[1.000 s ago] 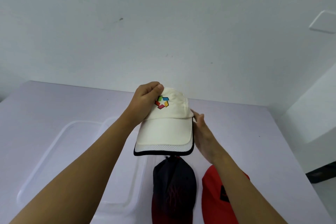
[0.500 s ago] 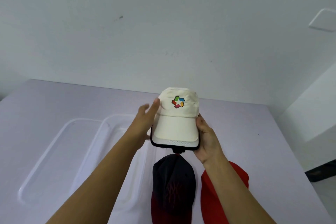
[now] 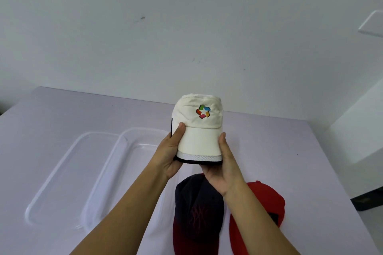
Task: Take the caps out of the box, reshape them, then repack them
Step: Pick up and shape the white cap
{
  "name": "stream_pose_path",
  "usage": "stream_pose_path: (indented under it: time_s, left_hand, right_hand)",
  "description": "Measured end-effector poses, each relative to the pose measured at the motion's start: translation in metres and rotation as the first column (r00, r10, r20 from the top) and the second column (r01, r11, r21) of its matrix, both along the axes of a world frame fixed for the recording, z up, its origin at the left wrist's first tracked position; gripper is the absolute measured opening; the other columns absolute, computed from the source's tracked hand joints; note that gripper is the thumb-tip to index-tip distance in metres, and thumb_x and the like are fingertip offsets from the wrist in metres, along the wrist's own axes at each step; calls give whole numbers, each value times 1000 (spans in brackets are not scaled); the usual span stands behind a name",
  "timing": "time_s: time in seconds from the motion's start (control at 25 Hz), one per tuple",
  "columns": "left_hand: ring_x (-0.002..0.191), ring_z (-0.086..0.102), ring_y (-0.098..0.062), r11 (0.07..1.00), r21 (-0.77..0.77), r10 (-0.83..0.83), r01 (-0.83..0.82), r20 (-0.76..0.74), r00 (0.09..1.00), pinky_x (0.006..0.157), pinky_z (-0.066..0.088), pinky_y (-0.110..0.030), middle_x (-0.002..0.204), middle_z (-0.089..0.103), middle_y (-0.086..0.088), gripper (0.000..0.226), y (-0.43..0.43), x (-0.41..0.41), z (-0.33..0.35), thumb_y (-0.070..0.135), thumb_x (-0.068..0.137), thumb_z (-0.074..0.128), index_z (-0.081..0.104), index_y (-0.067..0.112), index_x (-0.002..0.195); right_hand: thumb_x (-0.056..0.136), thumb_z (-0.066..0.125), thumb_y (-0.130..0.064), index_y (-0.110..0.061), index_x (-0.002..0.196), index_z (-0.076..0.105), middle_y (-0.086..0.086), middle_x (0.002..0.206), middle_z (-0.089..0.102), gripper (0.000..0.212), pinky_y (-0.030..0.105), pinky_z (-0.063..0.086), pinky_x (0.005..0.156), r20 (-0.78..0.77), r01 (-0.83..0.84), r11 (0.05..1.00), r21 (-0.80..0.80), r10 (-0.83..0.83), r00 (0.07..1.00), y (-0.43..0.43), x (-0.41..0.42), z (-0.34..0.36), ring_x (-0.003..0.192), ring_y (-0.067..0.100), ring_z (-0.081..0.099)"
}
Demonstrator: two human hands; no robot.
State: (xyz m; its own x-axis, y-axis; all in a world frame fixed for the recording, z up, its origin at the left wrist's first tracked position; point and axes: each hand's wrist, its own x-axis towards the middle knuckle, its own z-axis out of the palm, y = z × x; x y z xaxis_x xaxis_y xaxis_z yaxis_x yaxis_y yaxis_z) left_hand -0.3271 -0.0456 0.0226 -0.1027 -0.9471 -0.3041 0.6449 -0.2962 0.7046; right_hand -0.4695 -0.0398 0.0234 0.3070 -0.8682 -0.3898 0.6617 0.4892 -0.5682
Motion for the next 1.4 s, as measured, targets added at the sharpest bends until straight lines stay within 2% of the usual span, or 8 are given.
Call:
stream_pose_path:
  time_s: [0.28, 0.4, 0.48, 0.56, 0.76, 1.08, 1.28, 1.4]
  left_hand:
    - [117, 60, -22, 1000, -12, 4, 0, 340, 941, 98, 48, -45, 130, 61, -4, 55, -8, 7, -6, 55, 92, 43, 49, 19, 133]
    - [131, 42, -14, 969, -204, 238, -142, 601, 763, 107, 35, -36, 146, 42, 5, 43, -24, 27, 5, 43, 98, 38, 39, 28, 139]
    - [132, 39, -8, 935, -346, 220, 74, 732, 645, 110, 29, -29, 143, 44, 11, 37, -36, 40, 20, 31, 100, 37, 44, 30, 137]
    - [124, 47, -7, 905, -315, 111, 286, 824, 556, 105, 33, -25, 131, 55, 12, 32, -44, 45, 35, 27, 101, 36, 54, 29, 127]
    - [84, 51, -13, 893, -247, 75, 376, 905, 418, 79, 41, -31, 90, 57, 4, 18, -58, 50, 36, 36, 96, 43, 55, 25, 88]
    - [79, 42, -9, 885, -333, 231, 326, 921, 314, 66, 36, -20, 89, 45, 5, 21, -62, 34, 40, 29, 101, 34, 43, 11, 94]
    - [81, 48, -4, 825, -349, 319, 446, 937, 143, 70, 36, -17, 90, 54, 1, 20, -68, 32, 55, 24, 98, 41, 56, 13, 91]
    - [72, 43, -9, 765, -292, 339, 574, 941, 27, 64, 33, -20, 81, 50, 1, 17, -71, 27, 60, 21, 99, 38, 48, 12, 88]
  right_hand:
    - [88, 56, -33, -13, 128, 55, 10, 117, 68, 45, 33, 60, 74, 81, 98, 994, 50, -102, 992, 5, 0, -4, 95, 21, 70]
    - [87, 57, -33, -13, 127, 55, 10, 117, 68, 45, 33, 60, 72, 56, 82, 995, 58, -86, 995, 9, -2, -6, 95, 21, 69]
    - [85, 58, -32, -12, 126, 56, 10, 116, 68, 46, 34, 59, 75, 61, 79, 994, 70, -83, 995, 10, -2, -6, 96, 22, 69]
    - [84, 60, -31, -12, 126, 56, 11, 114, 69, 46, 35, 58, 77, 77, 89, 992, 85, -96, 992, 11, 0, -6, 93, 22, 70]
    - [84, 60, -32, -15, 128, 54, 8, 111, 71, 47, 33, 60, 71, 91, 104, 992, 70, -110, 990, 10, 4, -7, 90, 20, 71]
    - [88, 57, -31, -17, 130, 51, 8, 122, 65, 45, 28, 58, 63, 87, 137, 989, 56, -142, 986, 9, 8, -2, 89, 17, 72]
    - [88, 57, -33, -19, 130, 50, 6, 119, 66, 45, 29, 58, 62, 67, 182, 981, 64, -186, 980, 11, 8, -8, 89, 17, 72]
    - [88, 56, -33, -20, 131, 49, 5, 119, 66, 45, 28, 58, 61, 68, 196, 978, 67, -200, 977, 14, 7, -9, 87, 16, 72]
